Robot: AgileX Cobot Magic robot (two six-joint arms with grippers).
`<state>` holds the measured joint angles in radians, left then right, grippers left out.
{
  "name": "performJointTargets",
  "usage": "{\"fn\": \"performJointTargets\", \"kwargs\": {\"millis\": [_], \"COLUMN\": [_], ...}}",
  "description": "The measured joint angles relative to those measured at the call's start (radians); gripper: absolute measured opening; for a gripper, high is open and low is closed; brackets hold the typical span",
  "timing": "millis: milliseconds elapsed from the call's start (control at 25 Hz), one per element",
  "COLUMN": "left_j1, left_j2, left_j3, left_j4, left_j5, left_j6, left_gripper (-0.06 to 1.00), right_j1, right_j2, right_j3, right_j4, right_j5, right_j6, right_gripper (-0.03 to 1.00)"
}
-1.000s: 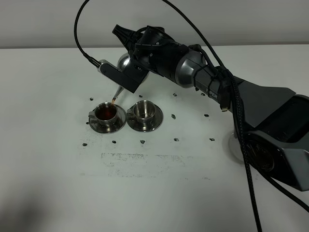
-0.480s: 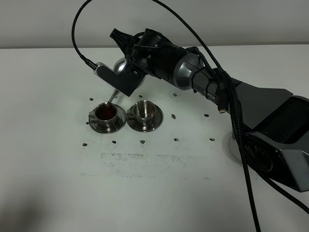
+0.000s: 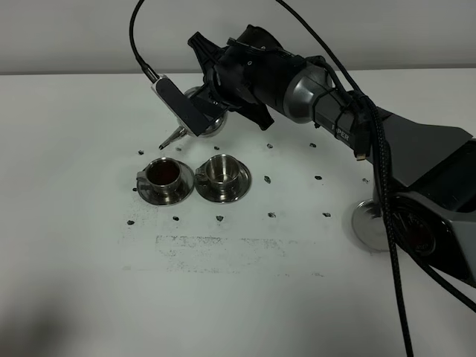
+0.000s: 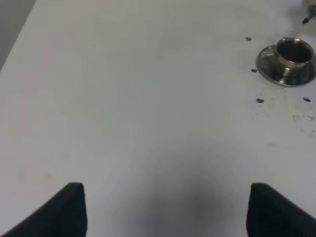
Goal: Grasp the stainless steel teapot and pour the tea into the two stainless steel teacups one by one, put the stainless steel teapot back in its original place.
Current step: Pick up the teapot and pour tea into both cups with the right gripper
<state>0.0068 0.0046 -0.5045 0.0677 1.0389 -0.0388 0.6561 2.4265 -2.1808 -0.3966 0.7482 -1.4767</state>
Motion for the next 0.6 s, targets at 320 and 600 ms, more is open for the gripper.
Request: {"fn": "performJointTargets", "kwargs": {"millis": [320,600], "left_j1": [0.000,0.000], "left_j2": [0.000,0.000], "left_j3": [0.000,0.000], "left_j4": [0.000,0.000], "left_j5": [0.000,0.000], "left_j6": [0.000,0.000], "left_gripper": [0.65,0.65], "right_j1": [-0.022,-0.018], "right_j2": [-0.003,-0.098], "right_j3": [0.000,0.000], "right_j4": [0.144,0.294], "right_j5": [0.054,0.146], "right_j6": [0.021,0.229], "right_gripper": [0.20,0.20]}}
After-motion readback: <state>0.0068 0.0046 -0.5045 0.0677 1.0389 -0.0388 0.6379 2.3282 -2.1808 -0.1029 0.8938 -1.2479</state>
